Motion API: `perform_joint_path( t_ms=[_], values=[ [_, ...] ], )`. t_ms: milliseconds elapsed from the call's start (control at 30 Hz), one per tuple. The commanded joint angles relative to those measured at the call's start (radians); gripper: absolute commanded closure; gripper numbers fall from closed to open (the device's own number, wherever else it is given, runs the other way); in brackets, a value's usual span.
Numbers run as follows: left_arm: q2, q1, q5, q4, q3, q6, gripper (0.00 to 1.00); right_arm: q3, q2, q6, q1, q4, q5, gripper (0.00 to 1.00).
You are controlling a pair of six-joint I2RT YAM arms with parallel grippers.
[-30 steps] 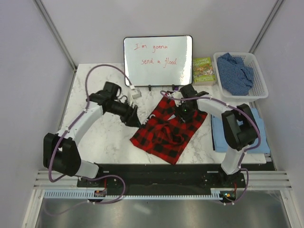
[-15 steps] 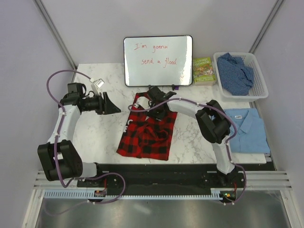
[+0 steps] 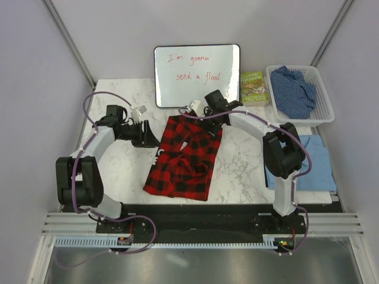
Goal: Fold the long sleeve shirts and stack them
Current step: Fold the shirt
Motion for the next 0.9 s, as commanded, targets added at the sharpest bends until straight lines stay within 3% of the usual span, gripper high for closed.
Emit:
perform_joint_path(
  t_ms=[0, 133, 267, 400, 533, 633, 867],
  values=[
    [0.048, -0.045, -0.029, 0.114, -0.02, -0.151, 0.46, 0.028, 0.115, 0.058, 0.0, 0.005, 0.005, 0.6],
    [0.046, -0.06, -0.018, 0.217, -0.058, -0.203, 0.45, 0.133, 0.229, 0.031, -0.042, 0.037, 0.043, 0.61],
    [0.014, -0.076, 0.008, 0.243, -0.078, -0.162, 0.45, 0.176, 0.223, -0.026, -0.061, 0.043, 0.022, 0.61],
    [0.025, -0.071, 0.017, 0.173, -0.064, -0.102, 0.44, 0.169, 0.061, -0.039, -0.062, -0.039, -0.175, 0.52],
    [0.051, -0.054, -0.064, 0.098, -0.037, -0.056, 0.45, 0.134, -0.079, -0.002, -0.061, -0.199, -0.314, 0.38],
    [0.092, -0.053, -0.093, 0.012, -0.001, 0.016, 0.46, 0.06, -0.148, 0.041, -0.061, -0.263, -0.375, 0.33],
    [0.141, -0.079, -0.126, -0.028, 0.025, 0.061, 0.51, -0.069, -0.121, 0.199, -0.056, -0.213, -0.365, 0.45]
  ],
)
